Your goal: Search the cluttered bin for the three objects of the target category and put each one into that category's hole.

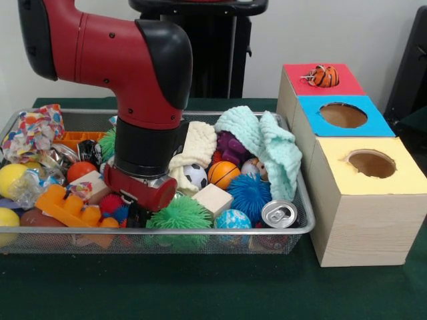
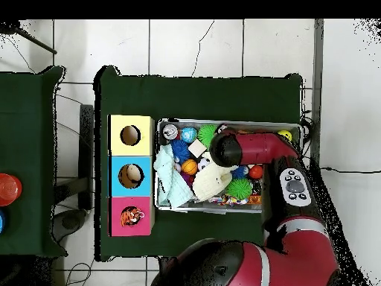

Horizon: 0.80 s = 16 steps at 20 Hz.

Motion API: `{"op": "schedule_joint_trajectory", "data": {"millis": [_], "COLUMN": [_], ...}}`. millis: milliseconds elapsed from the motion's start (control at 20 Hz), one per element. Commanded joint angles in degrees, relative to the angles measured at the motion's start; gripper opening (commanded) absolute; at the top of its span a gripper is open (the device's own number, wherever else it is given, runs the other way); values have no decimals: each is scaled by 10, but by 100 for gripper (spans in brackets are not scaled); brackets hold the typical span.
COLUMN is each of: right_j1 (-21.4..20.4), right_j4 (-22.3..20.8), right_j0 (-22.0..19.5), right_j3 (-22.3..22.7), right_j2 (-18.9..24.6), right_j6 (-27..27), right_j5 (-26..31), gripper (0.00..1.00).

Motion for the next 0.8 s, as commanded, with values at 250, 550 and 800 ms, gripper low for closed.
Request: {"op": "schedule_joint_trajectory", "data": {"millis": [250, 550, 800], "right_j1": [-50, -100, -126], "right_j4": [-12, -4, 11], "right_j0": [-6, -17, -35], "right_j3": [110, 150, 181], "right_j2": [37, 39, 56], "right_j6": [-108, -119, -127], "right_j5": [85, 106, 129], "gripper": [0, 0, 0]}}
